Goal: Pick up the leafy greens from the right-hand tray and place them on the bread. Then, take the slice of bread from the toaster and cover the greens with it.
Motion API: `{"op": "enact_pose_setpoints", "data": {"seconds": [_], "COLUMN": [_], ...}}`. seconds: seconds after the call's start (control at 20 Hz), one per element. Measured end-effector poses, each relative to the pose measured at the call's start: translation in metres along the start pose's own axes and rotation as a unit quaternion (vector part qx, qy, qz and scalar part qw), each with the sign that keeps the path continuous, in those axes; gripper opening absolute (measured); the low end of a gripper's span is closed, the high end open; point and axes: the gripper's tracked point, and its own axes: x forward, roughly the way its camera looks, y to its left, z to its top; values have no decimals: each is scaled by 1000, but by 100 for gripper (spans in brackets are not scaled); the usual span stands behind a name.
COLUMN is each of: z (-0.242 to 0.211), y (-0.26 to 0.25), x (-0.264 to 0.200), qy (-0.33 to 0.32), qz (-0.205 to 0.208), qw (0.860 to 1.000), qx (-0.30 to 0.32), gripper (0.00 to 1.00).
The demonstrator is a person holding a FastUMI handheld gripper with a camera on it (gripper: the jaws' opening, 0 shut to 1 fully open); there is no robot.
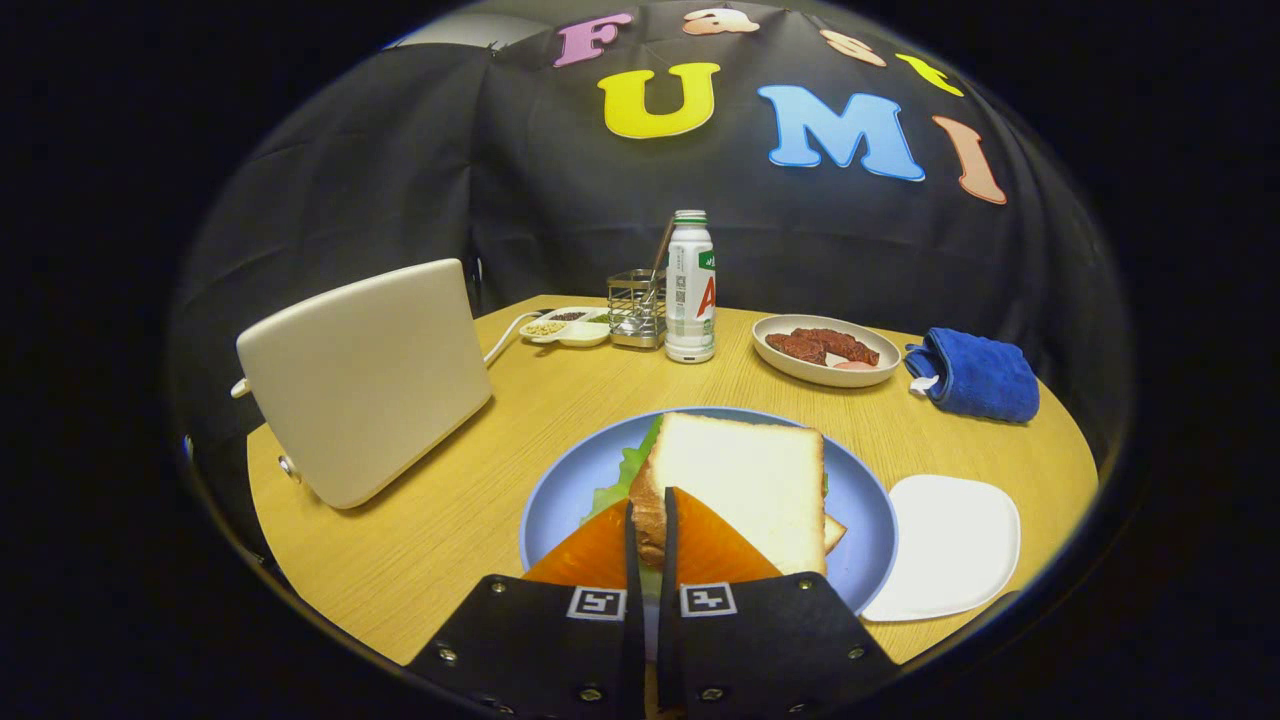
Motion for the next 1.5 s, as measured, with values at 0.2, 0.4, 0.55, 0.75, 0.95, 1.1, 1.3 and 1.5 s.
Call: {"op": "enact_pose_setpoints", "data": {"seconds": [0.2, 0.4, 0.55, 0.75, 0.95, 1.1, 1.3, 1.5], "z": [4, 3, 6, 4, 6, 6, 6, 6], "y": [-1, 1, 10, 14, 15, 17, 17, 17], "x": [-4, 0, -2, -1, -2, -2, -2, -2], "qy": [-14, -12, -17, -18, -21, -21, -22, -23], "qz": [-18, -14, -7, 11, 12, 19, 17, 17], "qw": [1000, 1000, 1000, 1000, 1000, 1000, 1000, 1000], "qx": [-17, -7, -17, -10, -12, -11, -12, -13], "gripper": [6, 11, 17, 36, 46, 46, 52, 52]}}
